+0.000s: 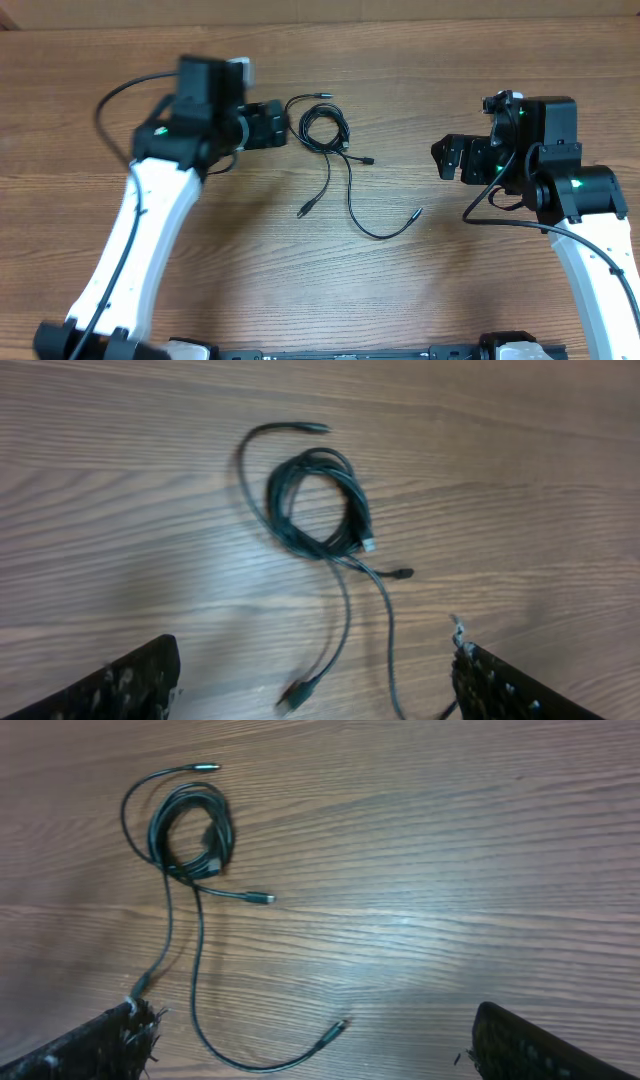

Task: Untangle cables

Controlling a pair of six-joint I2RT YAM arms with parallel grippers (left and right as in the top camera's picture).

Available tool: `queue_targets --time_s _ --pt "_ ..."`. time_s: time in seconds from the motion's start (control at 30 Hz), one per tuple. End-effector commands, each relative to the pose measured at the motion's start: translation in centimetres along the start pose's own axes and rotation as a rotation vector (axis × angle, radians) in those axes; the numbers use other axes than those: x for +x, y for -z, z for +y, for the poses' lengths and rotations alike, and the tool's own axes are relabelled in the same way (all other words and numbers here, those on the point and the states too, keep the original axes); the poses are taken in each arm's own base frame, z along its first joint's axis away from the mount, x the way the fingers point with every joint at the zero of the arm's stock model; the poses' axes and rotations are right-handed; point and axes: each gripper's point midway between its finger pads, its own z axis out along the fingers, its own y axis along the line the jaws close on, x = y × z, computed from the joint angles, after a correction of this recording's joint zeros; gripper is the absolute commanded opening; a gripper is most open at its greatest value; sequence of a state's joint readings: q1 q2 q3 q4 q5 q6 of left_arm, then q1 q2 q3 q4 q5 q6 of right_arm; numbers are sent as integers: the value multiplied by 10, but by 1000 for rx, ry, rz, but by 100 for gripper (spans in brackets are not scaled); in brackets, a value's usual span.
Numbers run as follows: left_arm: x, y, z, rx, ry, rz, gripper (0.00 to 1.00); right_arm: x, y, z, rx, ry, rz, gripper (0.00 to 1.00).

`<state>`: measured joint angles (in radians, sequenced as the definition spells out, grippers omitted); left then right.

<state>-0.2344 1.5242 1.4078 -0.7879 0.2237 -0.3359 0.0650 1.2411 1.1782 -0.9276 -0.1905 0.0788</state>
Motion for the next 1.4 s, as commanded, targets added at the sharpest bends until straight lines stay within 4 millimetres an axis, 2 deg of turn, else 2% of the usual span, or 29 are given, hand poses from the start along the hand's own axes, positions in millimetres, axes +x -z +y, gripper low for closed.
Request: queue_targets --time_s 0.0,0.27,0.4,0.63,0.73,0.8,0.87,0.9,1.03,1.1,1.17,1.23,1.27,1.37 --pt "4 -29 -12 -28 51 35 86 -12 10 -5 35 -2 -41 100" --pt "41 -119 -38 -24 153 155 83 -11 10 -5 36 -3 -38 100" --pt "60 -158 -28 -100 169 185 79 -11 10 -5 36 -3 -37 100" --pt "88 -205 -22 -144 142 223 77 -8 10 -5 38 -5 -24 100" --pt "90 -216 -26 -130 133 212 68 -7 10 -5 38 -6 -20 100" --pt "89 -217 -25 -135 129 204 49 -6 10 -5 38 -7 -16 100" --pt "87 -216 -26 -132 116 200 15 -6 10 -6 39 -7 -14 100" --pt "86 -214 -26 -133 103 203 4 -6 10 -6 39 -7 -15 100" --pt "68 -188 -21 -181 84 193 4 -7 10 -5 38 -6 -21 100" --pt "51 -165 -30 -157 47 185 4 -10 10 -3 26 -3 -31 100" --pt "36 -136 -61 -26 -40 197 4 -14 10 5 -21 2 -44 100" --pt "24 -95 -109 203 -187 201 4 -20 9 19 -103 11 -60 100" --pt "20 -75 -127 287 -252 191 4 -23 9 26 -142 16 -68 100" --pt "1 -26 -154 394 -355 104 4 -29 6 44 -248 31 -76 100"
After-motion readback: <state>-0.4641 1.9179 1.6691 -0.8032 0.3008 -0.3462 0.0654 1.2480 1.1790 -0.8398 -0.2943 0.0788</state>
